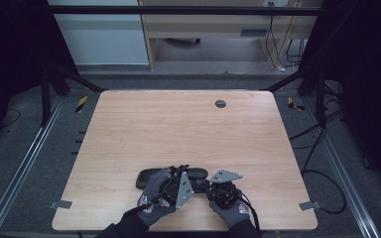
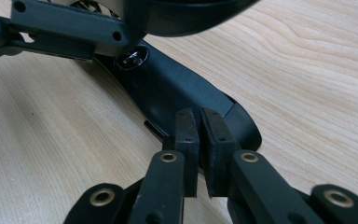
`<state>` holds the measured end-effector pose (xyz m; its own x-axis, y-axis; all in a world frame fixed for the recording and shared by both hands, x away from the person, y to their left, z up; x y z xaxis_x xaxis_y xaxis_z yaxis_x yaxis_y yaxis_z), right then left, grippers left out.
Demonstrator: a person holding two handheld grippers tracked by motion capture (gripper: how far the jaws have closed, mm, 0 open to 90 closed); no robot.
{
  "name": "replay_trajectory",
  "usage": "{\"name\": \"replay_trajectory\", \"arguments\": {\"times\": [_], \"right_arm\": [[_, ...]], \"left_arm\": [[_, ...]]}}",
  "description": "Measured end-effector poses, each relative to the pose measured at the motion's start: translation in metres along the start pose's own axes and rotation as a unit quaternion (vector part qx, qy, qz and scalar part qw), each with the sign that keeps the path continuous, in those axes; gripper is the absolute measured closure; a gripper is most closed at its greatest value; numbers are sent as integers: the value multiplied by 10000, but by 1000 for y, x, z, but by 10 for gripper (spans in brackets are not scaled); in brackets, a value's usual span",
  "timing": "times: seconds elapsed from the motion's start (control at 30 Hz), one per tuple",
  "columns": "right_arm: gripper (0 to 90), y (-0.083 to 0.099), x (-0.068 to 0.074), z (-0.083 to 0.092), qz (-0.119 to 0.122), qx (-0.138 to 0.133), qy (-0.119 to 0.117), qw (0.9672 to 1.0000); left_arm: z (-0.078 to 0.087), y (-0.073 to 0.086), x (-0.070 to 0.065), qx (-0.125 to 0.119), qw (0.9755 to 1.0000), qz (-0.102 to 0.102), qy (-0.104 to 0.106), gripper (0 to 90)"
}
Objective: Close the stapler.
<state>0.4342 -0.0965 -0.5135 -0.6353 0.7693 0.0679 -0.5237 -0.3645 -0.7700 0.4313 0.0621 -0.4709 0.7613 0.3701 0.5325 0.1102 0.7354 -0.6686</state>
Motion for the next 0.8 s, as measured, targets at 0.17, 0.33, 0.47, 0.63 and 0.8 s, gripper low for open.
{"name": "replay_trajectory", "arguments": {"times": [0.17, 0.33, 0.47, 0.63, 0.8], "right_arm": [[825, 0, -3, 2, -21, 7, 69, 10000], [781, 0, -9, 8, -64, -66, 170, 9998], [760, 0, -17, 13, -108, -128, 294, 9994], [742, 0, -25, 18, -197, -170, 393, 9989], [737, -1, -30, 23, -259, -244, 458, 9983]], "left_arm": [[0, 0, 1, -177, 9993, 268, 186, 376], [0, 0, 1, -166, 9993, 233, 250, 332], [3, -1, 1, -187, 9990, 270, 289, 321], [8, -5, 2, -302, 9982, 384, 350, 309], [15, -7, 6, -421, 9962, 600, 465, 299]]}}
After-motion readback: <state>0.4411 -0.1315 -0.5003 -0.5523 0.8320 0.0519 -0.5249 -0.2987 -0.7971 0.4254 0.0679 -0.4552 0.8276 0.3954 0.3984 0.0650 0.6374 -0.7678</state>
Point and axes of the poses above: each handheld gripper's, and its own axes: z roughly backward along the jaws, y roughly out of its underside, x roughly to its left, the point moved 3 cm from there along -z, roughly forward along the jaws, and after that the axes turned 4 degrees about y, right-handed, at the moved point
